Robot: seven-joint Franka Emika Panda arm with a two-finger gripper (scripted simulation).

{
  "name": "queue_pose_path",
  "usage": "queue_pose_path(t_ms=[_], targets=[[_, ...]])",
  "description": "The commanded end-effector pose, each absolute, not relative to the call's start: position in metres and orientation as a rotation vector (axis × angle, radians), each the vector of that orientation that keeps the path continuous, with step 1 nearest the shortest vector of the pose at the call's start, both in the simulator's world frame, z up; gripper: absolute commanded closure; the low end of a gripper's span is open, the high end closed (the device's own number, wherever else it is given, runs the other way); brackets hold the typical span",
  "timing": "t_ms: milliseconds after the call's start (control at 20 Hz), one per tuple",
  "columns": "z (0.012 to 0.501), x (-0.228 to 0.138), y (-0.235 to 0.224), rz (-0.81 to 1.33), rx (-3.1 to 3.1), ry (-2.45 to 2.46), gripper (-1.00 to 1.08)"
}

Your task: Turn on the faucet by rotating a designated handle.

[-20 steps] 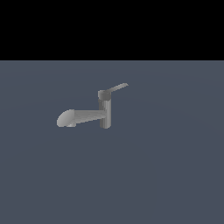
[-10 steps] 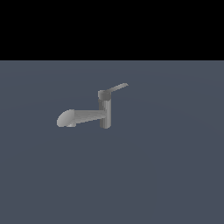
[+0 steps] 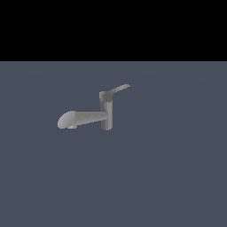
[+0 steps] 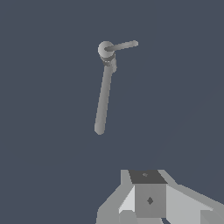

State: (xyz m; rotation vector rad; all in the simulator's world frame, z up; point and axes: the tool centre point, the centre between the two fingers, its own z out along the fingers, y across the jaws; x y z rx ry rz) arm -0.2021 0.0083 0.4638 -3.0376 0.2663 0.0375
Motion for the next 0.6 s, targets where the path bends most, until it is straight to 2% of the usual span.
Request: queue_pose_path(t_ms=[0,550], targets=[[0.458,-0.188,0.008,0.050,-3.010,0.357,1.08],[0.416,-0.117,0.004,0.120,-2.855,0.834,1.08]])
